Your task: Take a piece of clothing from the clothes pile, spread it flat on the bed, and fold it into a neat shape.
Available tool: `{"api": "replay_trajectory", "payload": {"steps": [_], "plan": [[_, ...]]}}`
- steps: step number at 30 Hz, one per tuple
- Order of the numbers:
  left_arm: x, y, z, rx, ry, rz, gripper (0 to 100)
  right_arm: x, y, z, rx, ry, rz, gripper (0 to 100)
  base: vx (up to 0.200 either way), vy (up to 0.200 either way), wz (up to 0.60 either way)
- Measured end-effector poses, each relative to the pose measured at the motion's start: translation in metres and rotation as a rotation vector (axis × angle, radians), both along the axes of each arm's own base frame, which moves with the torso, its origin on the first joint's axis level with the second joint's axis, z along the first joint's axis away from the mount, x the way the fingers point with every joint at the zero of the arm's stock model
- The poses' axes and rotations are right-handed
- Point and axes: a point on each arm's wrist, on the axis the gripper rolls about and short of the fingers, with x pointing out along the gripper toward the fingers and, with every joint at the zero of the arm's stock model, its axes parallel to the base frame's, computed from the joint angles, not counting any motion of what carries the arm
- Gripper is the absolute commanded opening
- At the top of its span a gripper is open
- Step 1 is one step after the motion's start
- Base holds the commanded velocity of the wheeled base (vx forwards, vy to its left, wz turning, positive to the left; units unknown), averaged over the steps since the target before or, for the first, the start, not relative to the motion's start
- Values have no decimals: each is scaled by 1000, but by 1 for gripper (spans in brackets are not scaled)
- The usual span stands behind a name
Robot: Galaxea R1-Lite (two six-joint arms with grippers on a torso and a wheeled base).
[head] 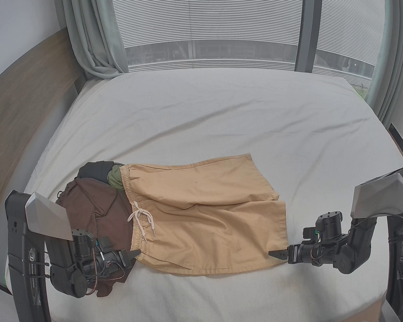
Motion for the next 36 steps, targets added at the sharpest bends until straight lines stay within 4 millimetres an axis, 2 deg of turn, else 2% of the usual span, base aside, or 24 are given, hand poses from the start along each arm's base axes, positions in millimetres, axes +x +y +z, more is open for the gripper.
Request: {"api": "replay_trajectory", "payload": {"steps": [8, 9, 32, 33, 36], "plan": [[0, 0, 0, 1, -1, 0, 0, -7, 3, -5, 36, 47, 38, 100, 0, 0, 0], [0, 0, 0, 1, -2, 0, 0, -8, 4, -5, 43, 54, 36, 0, 0, 0, 0], [1, 0, 0, 0, -4, 1, 0, -7, 0, -4, 75, 77, 1, 0, 0, 0, 0], [1, 1, 0, 0, -5, 2, 0, -7, 0, -4, 74, 77, 1, 100, 0, 0, 0], [1, 1, 0, 0, -5, 4, 0, -8, -1, -5, 71, 80, 2, 100, 0, 0, 0]]}}
